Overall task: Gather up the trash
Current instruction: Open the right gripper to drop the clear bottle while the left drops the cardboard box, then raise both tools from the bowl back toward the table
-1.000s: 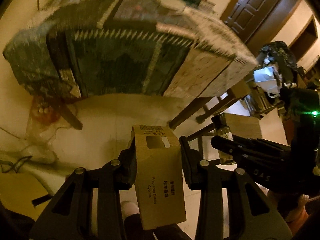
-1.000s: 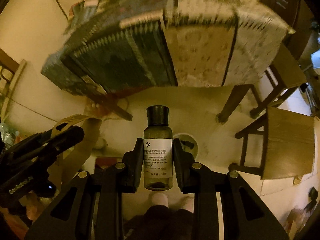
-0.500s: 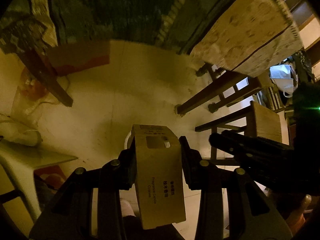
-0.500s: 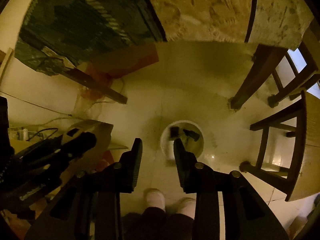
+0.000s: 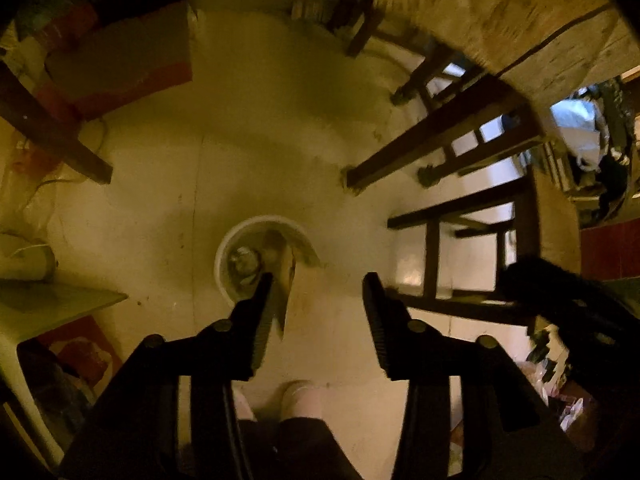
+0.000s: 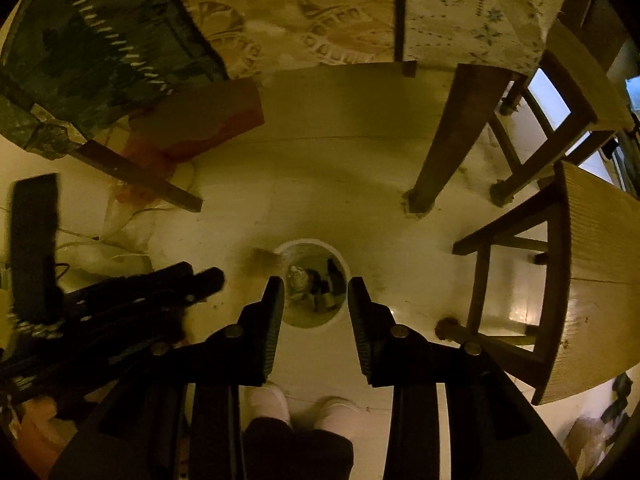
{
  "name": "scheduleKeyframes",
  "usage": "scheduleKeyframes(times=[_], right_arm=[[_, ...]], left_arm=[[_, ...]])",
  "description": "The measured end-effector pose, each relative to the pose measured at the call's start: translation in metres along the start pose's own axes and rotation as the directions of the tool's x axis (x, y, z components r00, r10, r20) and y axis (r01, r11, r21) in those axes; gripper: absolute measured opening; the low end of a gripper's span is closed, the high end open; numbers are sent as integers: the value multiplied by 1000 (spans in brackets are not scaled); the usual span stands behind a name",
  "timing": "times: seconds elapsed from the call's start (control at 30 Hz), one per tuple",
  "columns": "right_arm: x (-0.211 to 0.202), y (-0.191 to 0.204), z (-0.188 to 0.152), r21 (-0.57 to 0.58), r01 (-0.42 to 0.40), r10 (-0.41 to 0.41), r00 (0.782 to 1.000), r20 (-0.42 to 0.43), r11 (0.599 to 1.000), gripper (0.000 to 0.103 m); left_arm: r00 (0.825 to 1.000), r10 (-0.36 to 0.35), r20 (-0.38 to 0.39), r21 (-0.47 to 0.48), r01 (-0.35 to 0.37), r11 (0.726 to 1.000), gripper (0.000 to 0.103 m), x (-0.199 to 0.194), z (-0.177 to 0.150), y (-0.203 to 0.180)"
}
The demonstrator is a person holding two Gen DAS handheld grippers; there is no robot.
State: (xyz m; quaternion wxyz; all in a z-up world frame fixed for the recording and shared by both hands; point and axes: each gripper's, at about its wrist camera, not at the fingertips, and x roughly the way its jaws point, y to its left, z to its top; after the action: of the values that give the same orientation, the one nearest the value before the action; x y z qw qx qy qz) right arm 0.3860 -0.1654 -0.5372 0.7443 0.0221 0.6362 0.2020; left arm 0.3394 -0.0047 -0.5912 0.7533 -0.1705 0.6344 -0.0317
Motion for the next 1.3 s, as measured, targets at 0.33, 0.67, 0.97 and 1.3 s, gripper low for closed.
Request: scheduleKeyframes(times=[0.33, 0.67, 0.97, 1.3], right_arm=[[-14, -1, -1, 8, 14, -15, 1000, 16, 1000, 30], [-93, 34, 10, -35, 6, -4, 998, 65, 999, 30], [-215, 88, 28, -99, 20, 0, 980, 198, 995, 30], [-349, 140, 37, -121, 58, -4, 916, 401, 991, 30]], left_arm=[[998, 66, 7, 40, -66, 997, 44, -21, -4, -7], [989, 63, 133, 92, -76, 993, 44, -147, -1, -29], [945, 32, 325, 135, -80, 988, 44, -303, 7, -50], [839, -37, 543, 179, -72, 981, 44, -461, 0, -73]])
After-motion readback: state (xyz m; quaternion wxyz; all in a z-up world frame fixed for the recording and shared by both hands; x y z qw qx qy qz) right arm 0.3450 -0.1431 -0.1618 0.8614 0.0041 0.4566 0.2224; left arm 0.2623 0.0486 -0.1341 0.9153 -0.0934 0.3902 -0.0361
